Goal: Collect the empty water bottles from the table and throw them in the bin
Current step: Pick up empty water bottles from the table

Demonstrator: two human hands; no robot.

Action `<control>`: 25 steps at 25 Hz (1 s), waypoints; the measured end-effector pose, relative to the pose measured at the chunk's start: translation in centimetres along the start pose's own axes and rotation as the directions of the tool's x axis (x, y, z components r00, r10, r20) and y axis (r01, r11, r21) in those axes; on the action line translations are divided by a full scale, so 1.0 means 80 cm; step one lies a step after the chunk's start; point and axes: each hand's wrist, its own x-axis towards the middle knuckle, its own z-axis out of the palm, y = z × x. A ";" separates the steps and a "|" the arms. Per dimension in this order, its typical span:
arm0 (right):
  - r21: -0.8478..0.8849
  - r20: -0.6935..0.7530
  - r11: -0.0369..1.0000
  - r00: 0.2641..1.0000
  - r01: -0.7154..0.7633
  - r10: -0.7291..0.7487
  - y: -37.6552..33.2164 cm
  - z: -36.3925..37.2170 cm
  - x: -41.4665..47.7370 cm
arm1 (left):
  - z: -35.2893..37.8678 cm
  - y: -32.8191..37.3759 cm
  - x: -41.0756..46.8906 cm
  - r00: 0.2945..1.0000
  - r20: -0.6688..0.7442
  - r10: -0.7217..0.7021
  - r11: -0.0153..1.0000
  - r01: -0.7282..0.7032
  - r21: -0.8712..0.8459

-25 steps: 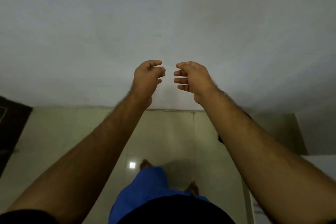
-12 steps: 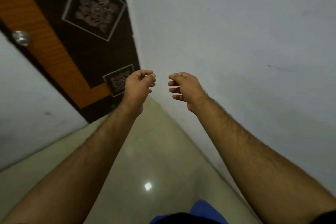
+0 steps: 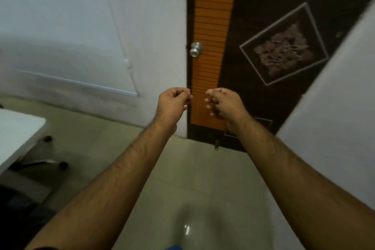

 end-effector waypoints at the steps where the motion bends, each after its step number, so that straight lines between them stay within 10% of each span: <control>1: -0.034 0.068 0.999 0.998 0.005 -0.002 -0.009 0.028 0.033 | -0.024 0.003 0.026 0.996 -0.092 -0.007 1.000 0.006 -0.009; 11: -0.133 0.598 0.991 0.799 0.030 0.056 -0.056 0.421 0.277 | -0.342 0.008 0.238 0.749 -0.663 -0.017 0.998 -0.027 -0.057; 25: -0.173 0.928 0.969 0.360 0.176 0.100 -0.092 0.929 0.482 | -0.695 0.023 0.477 0.287 -0.956 -0.059 0.998 -0.013 -0.066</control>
